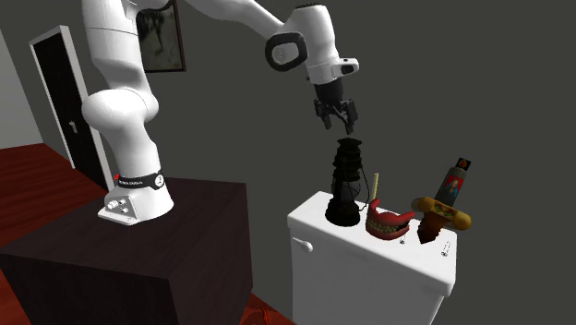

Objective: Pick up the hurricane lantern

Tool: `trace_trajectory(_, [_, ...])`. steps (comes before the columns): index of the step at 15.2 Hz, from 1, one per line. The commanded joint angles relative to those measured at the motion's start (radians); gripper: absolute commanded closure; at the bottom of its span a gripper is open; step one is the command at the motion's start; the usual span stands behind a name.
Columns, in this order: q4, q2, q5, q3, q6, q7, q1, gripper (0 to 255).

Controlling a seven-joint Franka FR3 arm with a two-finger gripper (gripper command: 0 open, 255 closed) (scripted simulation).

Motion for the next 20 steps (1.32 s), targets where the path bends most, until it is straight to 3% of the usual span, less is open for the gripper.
trace_trajectory(1, [0.024,0.039,0.027,0.004,0.021,-0.043,-0.002,0])
trace_trajectory(9, [-0.005,0.089,0.08,0.015,0.094,-0.095,-0.006,0])
trace_trajectory(10, [-0.004,0.09,0.08,0.015,0.093,-0.095,-0.006,255])
trace_trajectory(20, [-0.001,0.081,0.071,0.013,0.083,-0.086,-0.005,255])
